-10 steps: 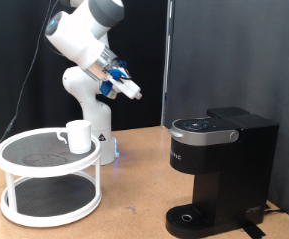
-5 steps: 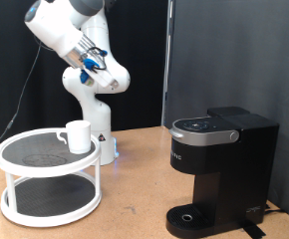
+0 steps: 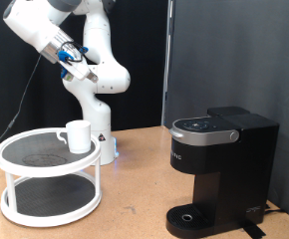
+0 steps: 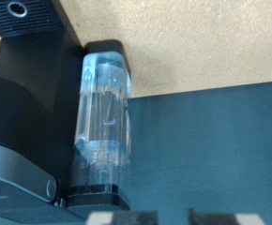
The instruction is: Make a cup of coffee with the keurig machine
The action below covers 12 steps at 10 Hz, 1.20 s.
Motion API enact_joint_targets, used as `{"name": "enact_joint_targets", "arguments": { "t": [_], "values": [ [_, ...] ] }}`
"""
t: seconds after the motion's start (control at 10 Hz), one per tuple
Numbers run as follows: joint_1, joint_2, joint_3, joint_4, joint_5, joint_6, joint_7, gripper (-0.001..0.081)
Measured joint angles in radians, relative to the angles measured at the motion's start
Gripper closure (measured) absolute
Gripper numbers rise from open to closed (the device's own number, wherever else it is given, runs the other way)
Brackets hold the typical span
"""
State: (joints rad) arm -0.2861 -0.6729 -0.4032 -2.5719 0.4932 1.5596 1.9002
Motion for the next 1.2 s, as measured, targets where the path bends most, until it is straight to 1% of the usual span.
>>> {"name": "enact_joint_targets", "arguments": {
  "t": [0.1,0.2,0.3,0.4,0.6,0.8,1.0,1.2],
  "values": [
    [0.000,0.001,-0.002,0.001,-0.007,-0.011,-0.009,0.0806],
    [-0.001,0.002,-0.014,0.007,-0.037,-0.029,-0.029,0.0806],
    [-0.003,0.006,-0.037,0.016,-0.061,-0.047,-0.051,0.0806],
    [-0.007,0.013,-0.070,0.033,-0.076,-0.061,-0.074,0.0806],
    [-0.011,0.028,-0.137,0.069,-0.085,-0.059,-0.112,0.0806],
    [-0.011,0.051,-0.189,0.112,-0.083,-0.060,-0.123,0.0806],
    [-0.005,0.093,-0.206,0.145,-0.083,-0.076,-0.126,0.0806],
    [0.007,0.144,-0.205,0.157,-0.091,-0.075,-0.131,0.0806]
  ]
}}
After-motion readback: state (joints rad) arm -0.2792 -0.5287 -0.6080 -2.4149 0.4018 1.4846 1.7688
